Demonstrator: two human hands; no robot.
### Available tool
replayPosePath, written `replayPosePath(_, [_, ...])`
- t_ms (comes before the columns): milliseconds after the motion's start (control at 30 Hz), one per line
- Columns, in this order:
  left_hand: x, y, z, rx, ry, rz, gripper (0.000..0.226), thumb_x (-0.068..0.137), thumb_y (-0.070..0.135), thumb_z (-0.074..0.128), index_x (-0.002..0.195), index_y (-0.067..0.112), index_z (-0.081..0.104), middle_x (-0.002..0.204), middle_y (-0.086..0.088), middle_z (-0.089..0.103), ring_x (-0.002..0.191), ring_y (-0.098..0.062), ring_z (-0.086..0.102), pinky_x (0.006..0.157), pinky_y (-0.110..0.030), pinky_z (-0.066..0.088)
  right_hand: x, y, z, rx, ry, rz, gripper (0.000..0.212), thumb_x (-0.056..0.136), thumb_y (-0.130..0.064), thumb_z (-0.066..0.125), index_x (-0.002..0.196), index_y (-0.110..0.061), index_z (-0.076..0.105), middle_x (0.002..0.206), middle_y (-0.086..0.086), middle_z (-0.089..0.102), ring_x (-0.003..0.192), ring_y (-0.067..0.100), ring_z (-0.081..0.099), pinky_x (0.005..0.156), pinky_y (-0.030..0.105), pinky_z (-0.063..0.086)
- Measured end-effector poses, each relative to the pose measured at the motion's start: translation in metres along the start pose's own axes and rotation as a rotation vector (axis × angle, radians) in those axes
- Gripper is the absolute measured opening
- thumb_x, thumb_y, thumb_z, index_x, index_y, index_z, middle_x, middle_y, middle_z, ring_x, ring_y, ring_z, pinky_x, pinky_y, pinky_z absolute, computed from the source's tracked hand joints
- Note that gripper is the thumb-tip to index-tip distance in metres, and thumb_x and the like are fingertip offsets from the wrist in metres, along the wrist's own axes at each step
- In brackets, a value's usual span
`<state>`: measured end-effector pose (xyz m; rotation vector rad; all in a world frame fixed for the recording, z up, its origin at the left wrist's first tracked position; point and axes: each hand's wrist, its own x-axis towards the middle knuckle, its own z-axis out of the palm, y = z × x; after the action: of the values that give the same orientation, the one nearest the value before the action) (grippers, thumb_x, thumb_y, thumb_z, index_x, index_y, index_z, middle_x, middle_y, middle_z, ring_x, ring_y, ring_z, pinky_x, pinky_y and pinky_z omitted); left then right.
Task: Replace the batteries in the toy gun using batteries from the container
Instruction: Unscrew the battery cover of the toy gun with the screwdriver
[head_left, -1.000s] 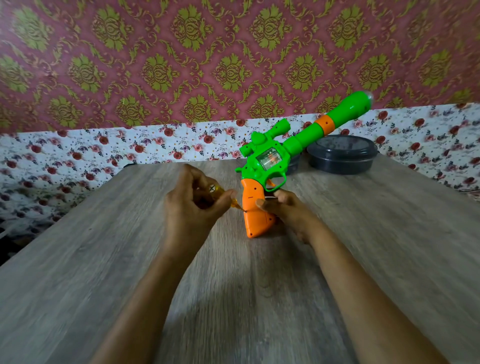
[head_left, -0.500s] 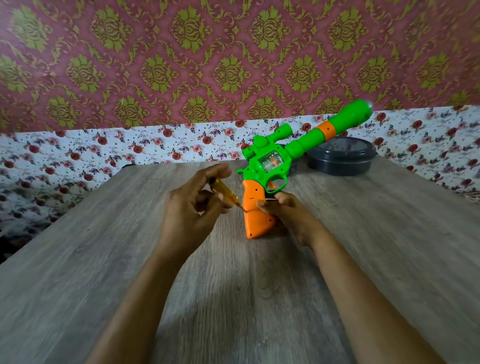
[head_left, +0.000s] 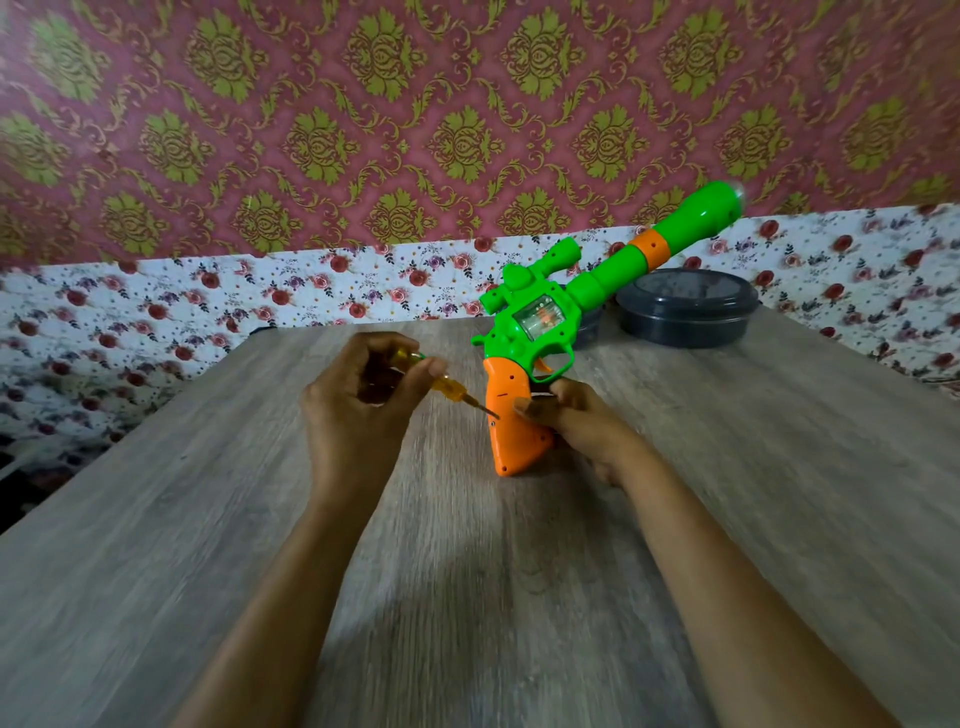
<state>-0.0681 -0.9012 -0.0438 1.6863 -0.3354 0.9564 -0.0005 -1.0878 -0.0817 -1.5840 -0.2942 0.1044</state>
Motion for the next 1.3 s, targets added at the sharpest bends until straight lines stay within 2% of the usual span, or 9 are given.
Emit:
replayPosePath(167, [0.007,-0.006,-0.005,-0.153,0.207,-0.162,0.011,0.091,0.036,0.056,0.087,0.026,0.056,0.077,0.000,0.058,0.069,-0.013,0.060,0.069,-0.038,0.056,0.001,0.000,0.001,0.015,0.032,0.011,0.027,0.086,-0.010,0.060,0.112,-0.015,0.057,0.092,-0.005,0.065,0.085,0.008,0.060,0.084,0.025,0.048])
replayPosePath(400, [-0.002,-0.023,0.013,-0.427,0.210,-0.890,0.029,0.092,0.019,0.057,0.068,0.017,0.043,0.042,0.006,0.044,0.034,-0.005,0.040,0.032,-0.014,0.030,-0.002,-0.008,0.007,-0.085,0.023,-0.045,0.025,0.087,-0.006,0.058,0.109,-0.017,0.057,0.097,0.000,0.064,0.087,0.009,0.058,0.077,0.015,0.047])
replayPosePath(467, [-0.007,-0.026,0.022,-0.535,0.123,-1.063,0.026,0.094,0.012,0.051,0.068,0.012,0.051,0.042,0.003,0.055,0.037,-0.007,0.052,0.041,-0.017,0.042,-0.004,-0.011,0.011,-0.134,0.015,-0.089,0.027,0.087,-0.004,0.058,0.112,-0.015,0.056,0.094,-0.002,0.064,0.081,0.004,0.058,0.066,0.009,0.047])
replayPosePath(567, [-0.015,-0.022,0.037,-0.664,-0.058,-1.217,0.026,0.096,0.012,0.039,0.079,0.006,0.057,0.071,-0.008,0.065,0.068,-0.017,0.059,0.070,-0.027,0.049,-0.004,-0.012,0.017,-0.298,0.054,-0.155,0.038,0.083,-0.005,0.064,0.119,-0.013,0.054,0.109,0.011,0.065,0.094,0.016,0.060,0.081,0.030,0.051])
replayPosePath(700, [-0.016,-0.016,0.041,-0.732,-0.150,-1.246,0.027,0.094,0.012,0.034,0.078,0.007,0.055,0.080,-0.010,0.061,0.072,-0.020,0.059,0.070,-0.031,0.050,-0.009,-0.017,0.030,-0.776,0.153,-0.280,0.048,0.073,-0.035,0.064,0.114,-0.011,0.056,0.109,0.012,0.068,0.102,0.028,0.064,0.087,0.043,0.051])
replayPosePath(833, [-0.016,-0.012,0.037,-0.776,-0.121,-1.256,0.032,0.095,0.010,0.030,0.075,0.006,0.055,0.050,-0.007,0.064,0.041,-0.016,0.062,0.038,-0.019,0.049,-0.025,-0.032,0.051,-1.292,0.208,-0.435,0.036,0.085,-0.033,0.054,0.118,-0.019,0.052,0.108,0.010,0.066,0.101,0.033,0.060,0.081,0.036,0.045])
replayPosePath(1067, [-0.016,-0.016,0.037,-0.723,-0.103,-1.237,0.033,0.096,0.002,0.030,0.070,0.003,0.051,0.038,-0.005,0.057,0.031,-0.012,0.056,0.034,-0.016,0.045,-0.031,-0.037,0.061,-1.434,0.139,-0.520,0.039,0.090,-0.028,0.046,0.128,-0.019,0.045,0.116,0.005,0.063,0.101,0.029,0.061,0.079,0.033,0.044])
replayPosePath(1200, [-0.014,-0.022,0.037,-0.699,-0.160,-1.202,0.028,0.095,-0.007,0.038,0.072,-0.001,0.052,0.047,-0.010,0.062,0.036,-0.012,0.060,0.072,-0.019,0.054,-0.027,-0.035,0.052,-1.304,0.243,-0.480,0.036,0.084,-0.030,0.054,0.119,-0.018,0.052,0.107,0.010,0.067,0.100,0.033,0.060,0.077,0.035,0.044])
replayPosePath(1300, [-0.012,-0.028,0.030,-0.586,-0.237,-1.148,0.022,0.089,-0.014,0.045,0.071,-0.007,0.056,0.067,-0.017,0.062,0.041,-0.012,0.062,0.054,-0.018,0.055,-0.024,-0.030,0.042,-1.058,0.270,-0.403,0.035,0.073,-0.037,0.051,0.096,-0.013,0.060,0.095,0.014,0.069,0.093,0.035,0.062,0.073,0.035,0.044])
